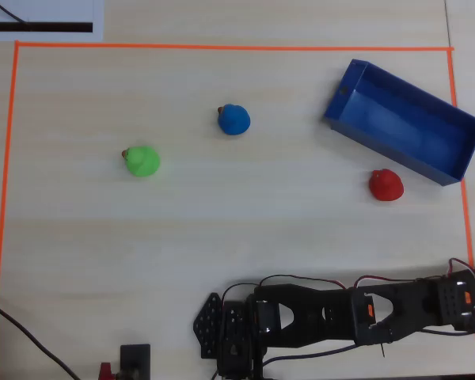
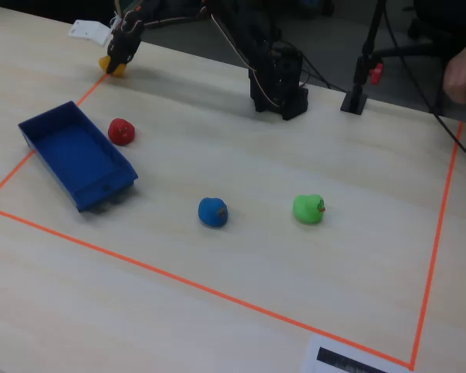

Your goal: Grasp yellow duck and put it into box.

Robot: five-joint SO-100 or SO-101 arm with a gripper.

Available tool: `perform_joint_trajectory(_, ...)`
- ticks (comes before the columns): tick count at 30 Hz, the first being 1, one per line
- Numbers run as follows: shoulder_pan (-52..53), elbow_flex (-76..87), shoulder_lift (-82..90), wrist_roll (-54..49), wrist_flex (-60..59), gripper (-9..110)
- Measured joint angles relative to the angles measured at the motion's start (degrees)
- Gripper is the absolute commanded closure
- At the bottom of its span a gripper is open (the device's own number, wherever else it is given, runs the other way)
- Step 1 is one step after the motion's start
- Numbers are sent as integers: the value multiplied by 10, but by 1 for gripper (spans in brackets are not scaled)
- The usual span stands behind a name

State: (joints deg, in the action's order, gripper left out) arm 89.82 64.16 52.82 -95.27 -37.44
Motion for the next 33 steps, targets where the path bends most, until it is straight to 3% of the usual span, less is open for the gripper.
perform_joint_trajectory(9, -116, -118, 131, 263, -291, 101)
perform_joint_trajectory(14, -243, -133, 227, 356, -334, 101)
perform_joint_trajectory(23, -380, -145, 237, 351, -323, 101)
perform_joint_trajectory(33, -406, -323, 15, 324, -229, 101)
